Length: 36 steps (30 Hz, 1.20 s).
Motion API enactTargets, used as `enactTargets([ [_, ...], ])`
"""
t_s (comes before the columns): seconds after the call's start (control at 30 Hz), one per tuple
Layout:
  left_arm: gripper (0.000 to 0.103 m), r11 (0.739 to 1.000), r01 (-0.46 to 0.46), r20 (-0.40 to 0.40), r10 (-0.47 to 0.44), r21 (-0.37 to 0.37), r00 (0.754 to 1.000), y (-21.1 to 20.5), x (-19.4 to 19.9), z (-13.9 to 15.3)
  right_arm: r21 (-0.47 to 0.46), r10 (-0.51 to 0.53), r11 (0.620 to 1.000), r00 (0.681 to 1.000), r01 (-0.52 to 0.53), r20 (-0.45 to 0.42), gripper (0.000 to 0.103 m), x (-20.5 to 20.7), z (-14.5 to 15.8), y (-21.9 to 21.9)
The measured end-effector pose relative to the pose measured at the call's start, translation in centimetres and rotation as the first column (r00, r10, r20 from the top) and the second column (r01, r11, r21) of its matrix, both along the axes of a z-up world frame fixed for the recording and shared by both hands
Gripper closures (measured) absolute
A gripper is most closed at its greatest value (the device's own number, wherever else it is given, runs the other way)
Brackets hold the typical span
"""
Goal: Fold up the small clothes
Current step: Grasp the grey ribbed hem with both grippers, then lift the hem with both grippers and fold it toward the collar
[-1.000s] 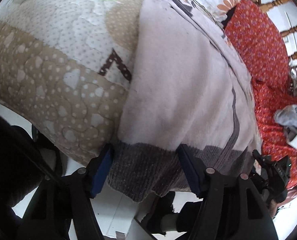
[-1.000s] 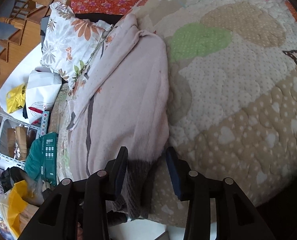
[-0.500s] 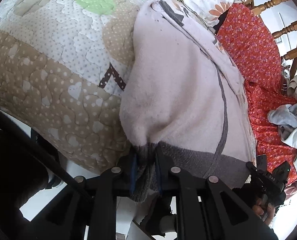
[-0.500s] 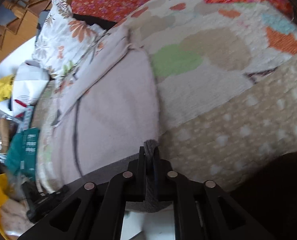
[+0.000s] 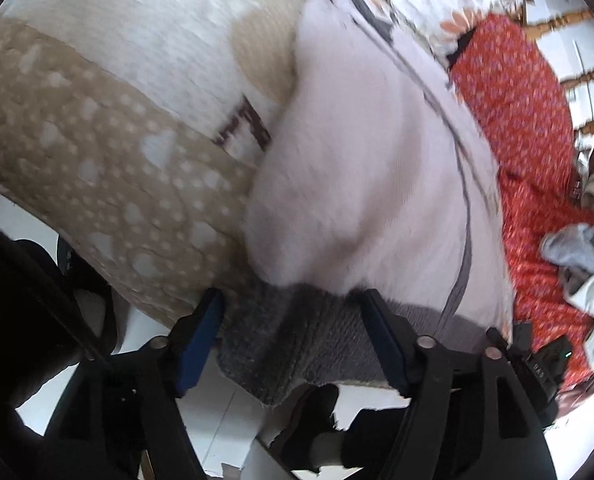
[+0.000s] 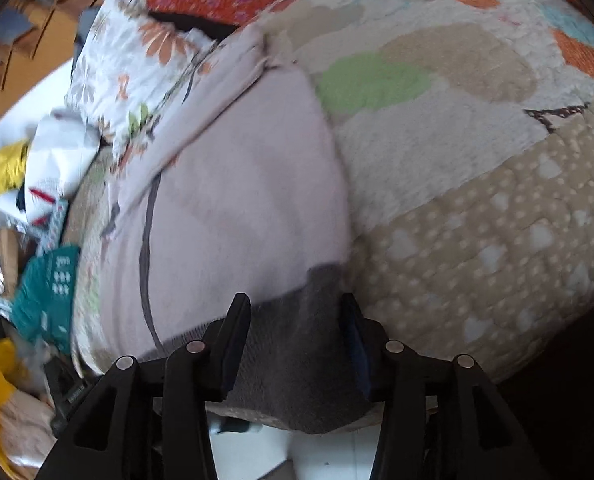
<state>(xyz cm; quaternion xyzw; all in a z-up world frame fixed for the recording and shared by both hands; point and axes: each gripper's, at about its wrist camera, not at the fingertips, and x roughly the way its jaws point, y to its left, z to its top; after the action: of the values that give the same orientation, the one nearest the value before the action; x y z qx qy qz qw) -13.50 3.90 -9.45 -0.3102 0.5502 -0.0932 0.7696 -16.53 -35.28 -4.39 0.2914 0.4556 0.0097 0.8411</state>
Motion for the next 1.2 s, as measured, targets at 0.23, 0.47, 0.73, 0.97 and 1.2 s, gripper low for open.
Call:
enactTargets([
  [0.23,0.083,0.988,0.087,-0.010,-0.087,0.130,0.996,-1.3,-0.1,0.5,-0.139,0.020,0.990,0.999,-0.016,0.027,0.072,-0.7,0.1,2.9],
  [0.47,0.096,0.996,0.051,0.107,-0.059,0.072,0.993,1.1,-0.2,5.8,0.032,0.051,0.998,0.998,-0.053,0.048,0.095,-0.5,1.3,1.1],
  [0.73,0.096,0.988,0.114,0.169,-0.130,0.102,0.977,2.1,-5.4,10.2,0.169,0.160,0.970,0.982,-0.176,0.101,0.096,-5.5,5.2,0.2],
  [0.97,0.096,0.996,0.079,0.068,-0.083,0.047,0.994,2.9,-7.1,6.8,0.218,0.194,0.958,0.981,-0.189,-0.003,0.096,-8.6,1.5,1.5],
  [1.2,0.096,0.997,0.047,0.190,-0.057,0.055,0.980,4.1,-2.4,11.0,0.168,0.215,0.957,0.967,-0.236,0.136,0.095,-3.9,7.3,2.1],
])
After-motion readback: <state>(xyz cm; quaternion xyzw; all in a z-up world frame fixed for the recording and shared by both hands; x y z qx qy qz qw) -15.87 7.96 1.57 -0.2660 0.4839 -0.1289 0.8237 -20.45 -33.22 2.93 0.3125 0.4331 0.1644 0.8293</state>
